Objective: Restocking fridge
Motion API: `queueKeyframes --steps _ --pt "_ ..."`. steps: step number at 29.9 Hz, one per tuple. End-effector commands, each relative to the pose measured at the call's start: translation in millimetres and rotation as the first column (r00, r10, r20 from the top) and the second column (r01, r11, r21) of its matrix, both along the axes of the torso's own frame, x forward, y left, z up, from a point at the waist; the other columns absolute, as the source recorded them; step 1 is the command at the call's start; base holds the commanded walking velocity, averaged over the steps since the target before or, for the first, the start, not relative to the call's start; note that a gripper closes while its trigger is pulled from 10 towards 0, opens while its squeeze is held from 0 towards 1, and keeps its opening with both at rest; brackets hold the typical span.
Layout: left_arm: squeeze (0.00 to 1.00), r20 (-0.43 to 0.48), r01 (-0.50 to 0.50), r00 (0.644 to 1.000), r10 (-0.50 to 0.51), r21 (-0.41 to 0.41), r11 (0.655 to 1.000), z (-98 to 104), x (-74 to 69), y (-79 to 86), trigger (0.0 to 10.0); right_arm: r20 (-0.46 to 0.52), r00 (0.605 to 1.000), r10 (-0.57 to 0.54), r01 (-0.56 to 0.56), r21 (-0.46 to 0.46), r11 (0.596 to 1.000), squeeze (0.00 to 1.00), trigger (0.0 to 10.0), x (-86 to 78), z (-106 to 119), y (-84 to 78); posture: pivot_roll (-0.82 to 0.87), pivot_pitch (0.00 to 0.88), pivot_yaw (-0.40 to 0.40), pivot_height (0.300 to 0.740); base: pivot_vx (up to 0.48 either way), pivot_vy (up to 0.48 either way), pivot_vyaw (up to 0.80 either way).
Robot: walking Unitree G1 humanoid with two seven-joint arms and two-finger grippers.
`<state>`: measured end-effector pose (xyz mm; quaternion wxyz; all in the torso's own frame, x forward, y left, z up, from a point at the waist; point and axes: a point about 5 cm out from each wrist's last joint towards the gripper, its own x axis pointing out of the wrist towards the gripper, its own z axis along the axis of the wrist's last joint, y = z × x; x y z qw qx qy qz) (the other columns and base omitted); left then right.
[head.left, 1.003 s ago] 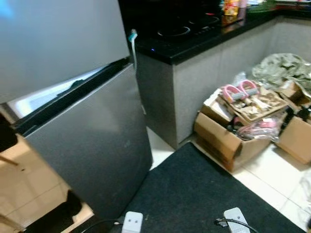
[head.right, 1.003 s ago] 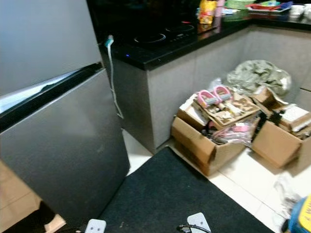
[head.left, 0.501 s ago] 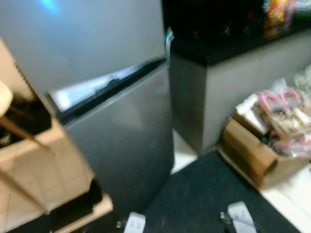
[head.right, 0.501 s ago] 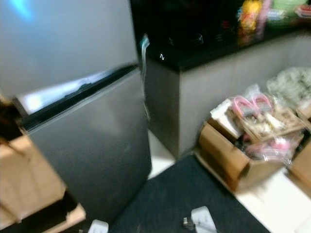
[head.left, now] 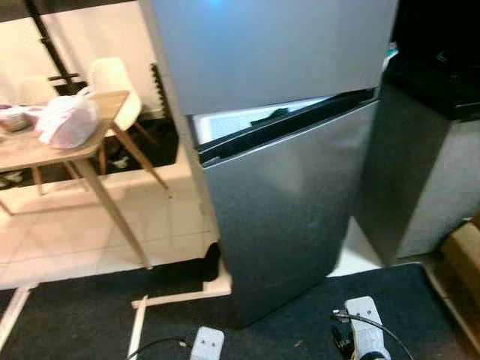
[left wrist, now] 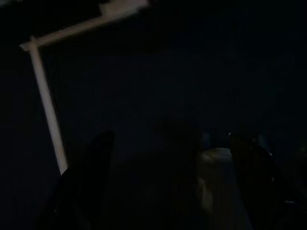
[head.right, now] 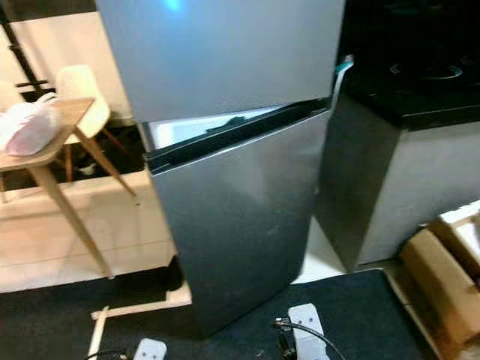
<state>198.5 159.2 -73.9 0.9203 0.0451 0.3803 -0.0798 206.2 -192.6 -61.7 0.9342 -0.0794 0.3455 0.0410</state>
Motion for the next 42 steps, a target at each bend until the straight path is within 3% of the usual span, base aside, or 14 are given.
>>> queueKeyframes --steps 1,6,16,42 --pt "0.0 0.096 -0.026 0.995 0.025 0.005 1.0 22 32.0 27.6 10.0 0.007 0.999 -0.04 0.04 0.016 0.999 0.0 10.0 -1.8 -1 -1.7 -0.09 0.025 0.087 0.74 0.0 0.0 0.8" --pt "0.0 0.199 0.011 0.98 -0.007 -0.018 1.0 34 47.0 9.7 10.0 0.016 0.995 -0.101 0.1 0.037 0.994 0.0 10.0 -0.9 0 -2.7 -0.09 0.027 0.092 0.74 0.0 0.0 0.16" --pt "0.0 0.261 0.047 0.965 -0.028 -0.069 0.997 46 59.4 -3.2 10.0 0.016 0.993 -0.113 0.112 0.036 0.993 0.0 10.0 -1.2 -1 -1.5 -0.09 0.032 0.092 0.74 0.049 0.0 0.0" --pt "0.0 0.224 0.129 0.968 -0.109 -0.075 0.989 42 53.0 -3.8 10.0 0.019 0.99 -0.14 0.14 0.043 0.989 0.0 10.0 -4.5 -3 -2.3 -0.09 0.046 0.099 0.74 0.284 0.0 0.0"
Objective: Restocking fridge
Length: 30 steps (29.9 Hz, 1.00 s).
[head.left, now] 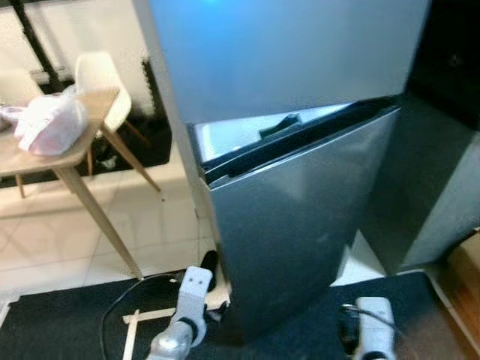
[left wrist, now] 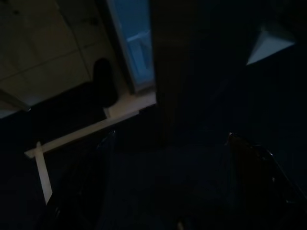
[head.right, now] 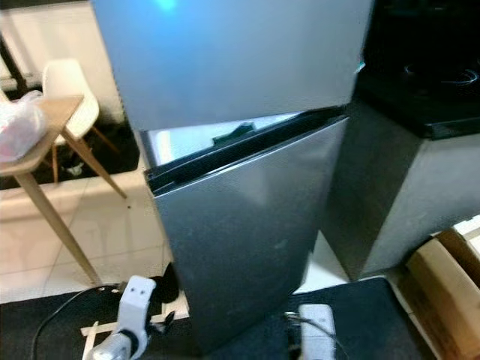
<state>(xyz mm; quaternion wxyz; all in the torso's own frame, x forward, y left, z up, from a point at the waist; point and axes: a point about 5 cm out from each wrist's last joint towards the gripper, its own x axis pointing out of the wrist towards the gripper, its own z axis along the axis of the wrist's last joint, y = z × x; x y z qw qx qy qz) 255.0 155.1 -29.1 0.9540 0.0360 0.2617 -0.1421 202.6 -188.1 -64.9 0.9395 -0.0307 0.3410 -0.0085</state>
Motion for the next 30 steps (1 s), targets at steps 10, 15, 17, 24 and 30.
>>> queueKeyframes --steps 10,15,17,24,30 --pt "0.0 -0.016 0.002 1.0 -0.001 0.008 1.0 -6 -8.3 2.0 10.0 0.001 1.0 -0.01 0.01 -0.019 1.0 0.0 10.0 -3.9 0 -8.2 -0.1 0.049 0.101 0.74 0.089 0.0 0.0" --pt "0.0 -0.016 0.092 0.996 -0.092 -0.002 0.996 -6 -10.3 -6.5 10.0 0.002 1.0 -0.006 0.006 -0.018 1.0 0.0 10.0 -2.9 0 -8.3 -0.1 0.049 0.101 0.74 0.0 0.0 0.0" --pt "0.0 -0.021 0.257 0.966 -0.257 0.004 0.966 -6 -14.2 -20.2 10.0 0.003 1.0 -0.005 0.005 -0.019 1.0 0.0 10.0 -2.5 0 -8.6 -0.1 0.049 0.101 0.74 0.0 0.0 0.0" --pt "0.0 -0.025 0.635 0.772 -0.635 -0.01 0.773 -1 -26.8 -42.8 10.0 -0.009 1.0 0.01 -0.01 -0.025 1.0 0.0 10.0 -4.6 -1 -9.6 -0.11 0.044 0.096 0.74 0.0 0.0 0.0" --pt "0.0 -0.002 0.678 0.735 -0.678 0.004 0.735 8 -14.7 -48.3 10.0 -0.022 1.0 0.011 -0.012 -0.032 0.999 0.0 10.0 -7.5 -2 -11.3 -0.11 0.045 0.094 0.74 0.0 0.0 0.0"
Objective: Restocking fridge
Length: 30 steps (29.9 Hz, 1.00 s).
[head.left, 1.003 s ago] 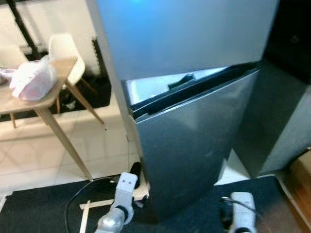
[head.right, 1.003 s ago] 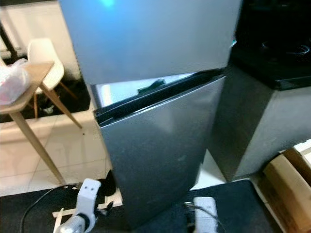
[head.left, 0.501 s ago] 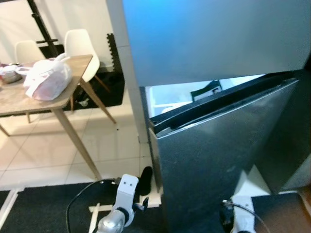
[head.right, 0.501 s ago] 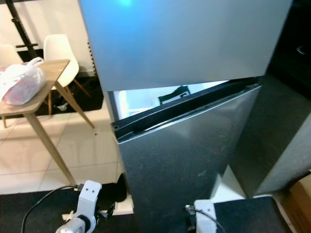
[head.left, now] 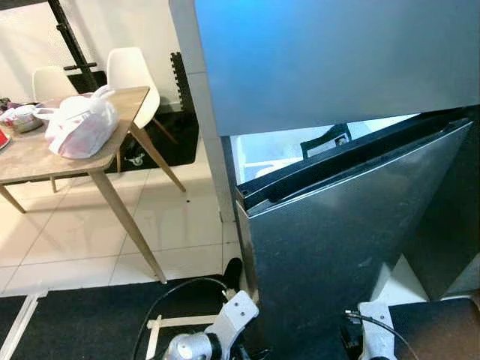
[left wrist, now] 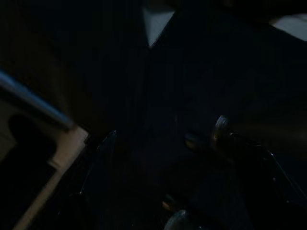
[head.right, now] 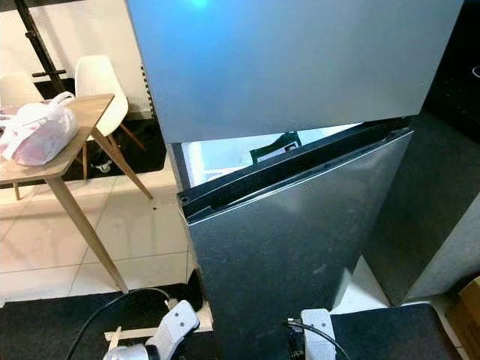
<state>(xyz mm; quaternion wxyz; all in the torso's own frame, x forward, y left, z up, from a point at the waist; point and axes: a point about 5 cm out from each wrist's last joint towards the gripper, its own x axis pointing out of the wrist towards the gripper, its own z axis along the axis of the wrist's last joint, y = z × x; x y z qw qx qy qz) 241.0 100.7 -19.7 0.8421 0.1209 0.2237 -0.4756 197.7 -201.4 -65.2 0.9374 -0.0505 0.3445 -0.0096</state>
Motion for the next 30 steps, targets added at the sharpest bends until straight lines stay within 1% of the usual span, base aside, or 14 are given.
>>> queueKeyframes --steps 1,8,11,14,18,19,20,21,23,24,25,26,27,30 --pt "0.0 0.005 0.053 0.999 -0.053 0.043 0.998 0 1.9 2.1 10.0 -0.015 1.0 -0.001 0.001 0.004 1.0 0.0 10.0 -2.6 -2 1.8 -0.11 0.045 0.095 0.74 0.0 0.0 0.0" --pt "0.0 0.083 0.19 0.976 -0.202 0.131 0.973 10 11.8 -14.5 10.0 -0.002 1.0 -0.011 0.011 0.004 1.0 0.0 10.0 -0.2 0 0.9 -0.12 0.045 0.104 0.74 0.0 0.0 0.0" --pt "0.0 0.196 0.116 0.969 -0.152 0.184 0.976 23 31.7 -15.5 10.0 0.008 1.0 -0.02 0.02 0.006 1.0 0.0 10.0 1.5 1 0.2 -0.12 0.045 0.104 0.74 0.0 0.0 0.0" --pt "0.0 0.226 0.087 0.965 -0.135 0.209 0.974 25 36.6 -13.2 10.0 0.009 1.0 -0.021 0.021 0.006 1.0 0.0 10.0 1.5 1 0.2 -0.12 0.045 0.104 0.74 0.0 0.0 0.0" --pt "0.0 0.34 -0.141 0.94 0.032 0.3 0.943 35 59.2 16.9 10.0 0.005 1.0 -0.018 0.018 0.009 1.0 0.0 10.0 1.1 0 0.7 -0.12 0.046 0.104 0.74 0.0 0.0 0.0" --pt "0.0 0.384 -0.252 0.916 0.117 0.321 0.913 39 66.5 34.0 10.0 0.005 1.0 -0.016 0.016 0.01 1.0 0.0 10.0 1.3 0 1.6 -0.12 0.046 0.103 0.74 0.0 0.0 0.0" --pt "0.0 0.464 -0.434 0.85 0.25 0.346 0.832 46 75.5 64.3 10.0 0.006 1.0 -0.01 0.01 0.014 1.0 0.0 10.0 1.9 0 3.5 -0.11 0.046 0.099 0.74 0.0 0.0 0.0" --pt "0.0 0.464 -0.434 0.85 0.25 0.346 0.832 46 75.5 64.3 10.0 0.006 1.0 -0.01 0.01 0.014 1.0 0.0 10.0 1.9 0 3.5 -0.11 0.046 0.099 0.74 0.0 0.0 0.0" --pt "0.0 0.518 -0.567 0.78 0.351 0.347 0.746 51 79.7 89.8 10.0 0.01 1.0 -0.005 0.005 0.017 1.0 0.0 10.0 3.1 1 5.2 -0.11 0.048 0.098 0.74 0.0 0.0 0.0" --pt "0.0 0.518 -0.567 0.78 0.351 0.347 0.746 51 79.7 89.8 10.0 0.01 1.0 -0.005 0.005 0.017 1.0 0.0 10.0 3.1 1 5.2 -0.11 0.048 0.098 0.74 0.0 0.0 0.0" --pt "0.0 0.541 -0.623 0.743 0.393 0.345 0.702 54 80.7 101.1 10.0 0.012 1.0 -0.003 0.003 0.018 1.0 0.0 10.0 3.8 1 6.0 -0.11 0.048 0.098 0.74 0.0 0.0 0.0" --pt "0.0 0.572 -0.721 0.665 0.481 0.323 0.612 58 80.7 121.9 10.0 0.013 1.0 0.001 -0.001 0.02 1.0 0.0 10.0 4.6 1 6.9 -0.11 0.048 0.096 0.74 0.0 0.0 0.0" --pt "0.0 0.572 -0.721 0.665 0.481 0.323 0.612 58 80.7 121.9 10.0 0.013 1.0 0.001 -0.001 0.02 1.0 0.0 10.0 4.6 1 6.9 -0.11 0.048 0.096 0.74 0.0 0.0 0.0" --pt "0.0 0.599 -0.94 0.342 0.724 0.232 0.251 65 62.1 190.7 10.0 0.014 1.0 0.005 -0.006 0.023 1.0 0.0 10.0 5.6 2 7.5 -0.1 0.048 0.095 0.74 0.0 0.0 0.0"
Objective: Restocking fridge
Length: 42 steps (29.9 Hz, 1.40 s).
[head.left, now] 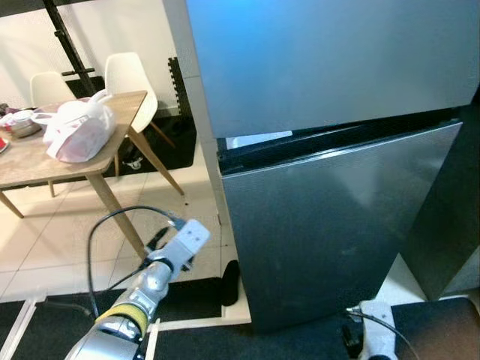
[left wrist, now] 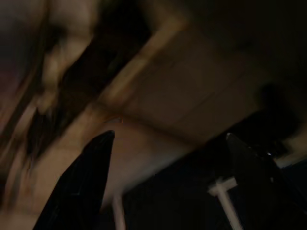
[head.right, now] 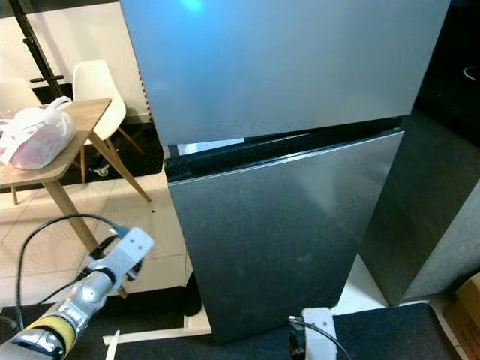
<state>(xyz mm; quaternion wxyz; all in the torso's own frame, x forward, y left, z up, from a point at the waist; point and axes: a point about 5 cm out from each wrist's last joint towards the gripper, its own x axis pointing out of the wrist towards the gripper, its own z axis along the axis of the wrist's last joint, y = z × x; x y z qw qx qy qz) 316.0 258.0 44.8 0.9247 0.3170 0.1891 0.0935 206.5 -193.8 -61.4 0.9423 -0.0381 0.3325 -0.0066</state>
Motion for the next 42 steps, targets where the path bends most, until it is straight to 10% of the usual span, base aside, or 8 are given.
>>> queueKeyframes --steps 1,7,15,21,23,30,37,42 --pt "0.0 0.01 -0.239 0.971 0.239 0.002 0.971 -1 -19.4 43.2 10.0 -0.014 1.0 0.009 -0.009 -0.003 1.0 0.0 10.0 -3.7 -2 -0.2 -0.1 0.048 0.095 0.74 0.0 0.0 0.0" --pt "0.0 -0.091 -0.257 0.964 0.25 -0.073 0.964 -29 -40.9 36.0 10.0 -0.036 0.999 0.018 -0.018 -0.007 1.0 0.0 10.0 -9.2 -6 -0.2 -0.1 0.051 0.095 0.74 0.0 0.0 0.0" --pt "0.0 -0.395 -0.138 0.919 0.011 -0.295 0.946 -90 -79.7 -28.8 10.0 -0.069 0.997 0.02 -0.021 -0.009 1.0 0.0 10.0 -16.6 -10 1.3 -0.11 0.056 0.101 0.74 0.0 0.0 0.0" --pt "0.0 -0.439 -0.051 0.885 -0.152 -0.417 0.908 -102 -87.4 -60.0 10.0 -0.089 0.996 0.018 -0.019 -0.02 1.0 0.0 10.0 -22.1 -13 -1.3 -0.11 0.054 0.099 0.74 0.0 0.0 0.0" --pt "0.0 -0.367 0.2 0.854 -0.367 -0.42 0.885 -95 -76.5 -88.1 10.0 -0.086 0.996 0.012 -0.015 -0.026 1.0 0.0 10.0 -22.3 -13 -3.6 -0.11 0.054 0.099 0.74 0.0 0.0 0.0" --pt "0.0 -0.169 0.562 0.762 -0.625 -0.309 0.768 -44 -20.4 -140.9 10.0 -0.021 1.0 -0.015 0.014 -0.043 0.999 0.0 10.0 -6.1 -2 -8.2 -0.11 0.063 0.092 0.74 0.0 0.0 0.0" --pt "0.0 -0.06 0.66 0.732 -0.678 -0.185 0.728 8 22.8 -156.3 10.0 0.025 0.999 -0.025 0.026 -0.04 0.999 0.0 10.0 3.7 4 -7.3 -0.12 0.082 0.098 0.74 0.0 0.0 0.0" --pt "0.0 0.018 0.601 0.799 -0.601 -0.04 0.798 53 56.0 -136.2 10.0 0.043 0.998 -0.038 0.039 -0.037 0.999 0.0 10.0 3.2 5 -8.4 -0.13 0.108 0.101 0.74 0.0 0.0 0.0"
